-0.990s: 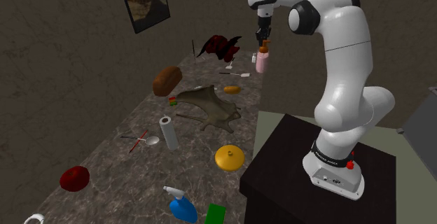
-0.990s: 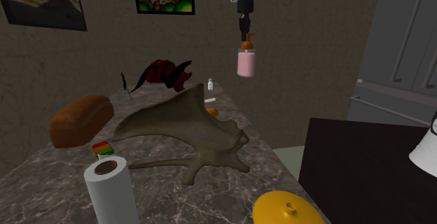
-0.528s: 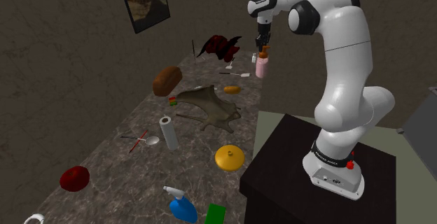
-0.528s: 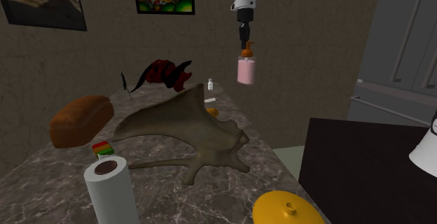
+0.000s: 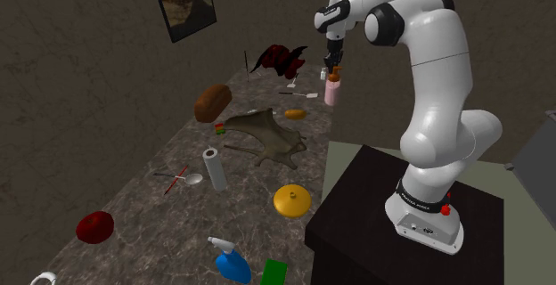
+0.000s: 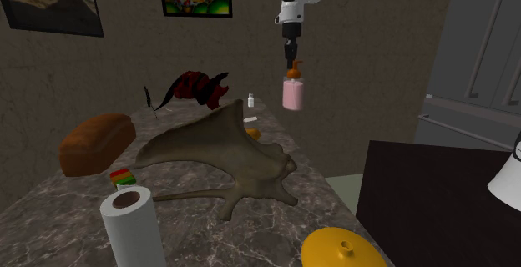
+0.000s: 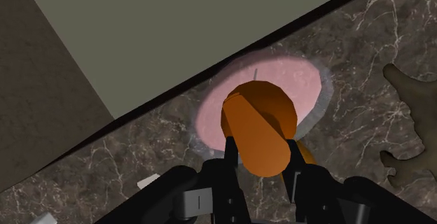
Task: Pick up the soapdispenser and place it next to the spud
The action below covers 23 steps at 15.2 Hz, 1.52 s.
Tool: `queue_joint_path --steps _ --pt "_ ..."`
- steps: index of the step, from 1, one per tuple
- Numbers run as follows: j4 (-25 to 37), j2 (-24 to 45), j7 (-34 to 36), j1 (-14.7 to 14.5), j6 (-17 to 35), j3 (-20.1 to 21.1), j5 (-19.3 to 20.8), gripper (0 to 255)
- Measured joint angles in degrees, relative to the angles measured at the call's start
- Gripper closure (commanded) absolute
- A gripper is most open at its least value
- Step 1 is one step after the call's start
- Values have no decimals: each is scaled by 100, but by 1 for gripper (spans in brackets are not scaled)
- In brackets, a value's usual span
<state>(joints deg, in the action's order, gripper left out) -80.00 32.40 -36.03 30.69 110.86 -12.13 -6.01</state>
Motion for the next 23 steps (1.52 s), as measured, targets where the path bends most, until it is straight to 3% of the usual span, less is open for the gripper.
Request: queue_joint_path --steps 23 --pt "-676 694 -74 26 1359 101 -150 255"
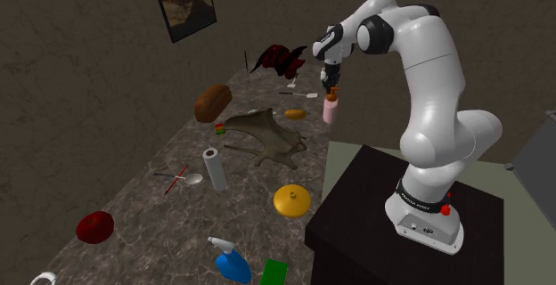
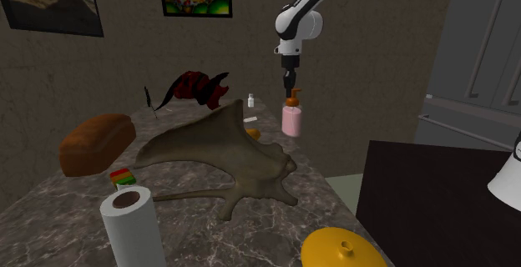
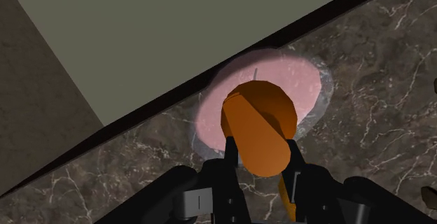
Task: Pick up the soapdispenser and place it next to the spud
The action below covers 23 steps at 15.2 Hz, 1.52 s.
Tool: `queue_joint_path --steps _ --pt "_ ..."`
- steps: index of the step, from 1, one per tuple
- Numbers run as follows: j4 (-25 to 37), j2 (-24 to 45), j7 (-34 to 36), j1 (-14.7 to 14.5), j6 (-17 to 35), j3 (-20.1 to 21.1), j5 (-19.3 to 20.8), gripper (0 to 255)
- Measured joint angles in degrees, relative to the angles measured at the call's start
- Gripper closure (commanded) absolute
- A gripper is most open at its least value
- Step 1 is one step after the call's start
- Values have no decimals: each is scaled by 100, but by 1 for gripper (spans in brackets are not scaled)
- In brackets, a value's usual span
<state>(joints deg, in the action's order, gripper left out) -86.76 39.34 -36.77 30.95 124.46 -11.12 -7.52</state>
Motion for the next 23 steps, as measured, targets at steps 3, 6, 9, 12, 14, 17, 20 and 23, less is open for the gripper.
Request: queue_joint_path --steps 3,6,9,12,14,17,20,23 --pt "-5 151 -12 14 155 21 -26 255" --pt "-18 292 -19 23 308 41 -50 255" --pt "-9 330 -25 30 341 46 -57 255" --pt "-7 331 -26 30 346 47 -58 255" --pt "-9 330 -26 30 349 47 -58 0" --pt "-11 334 -27 31 350 46 -58 0" --pt "-11 334 -27 31 350 46 -58 0" --pt "-10 98 -28 24 116 12 -21 0"
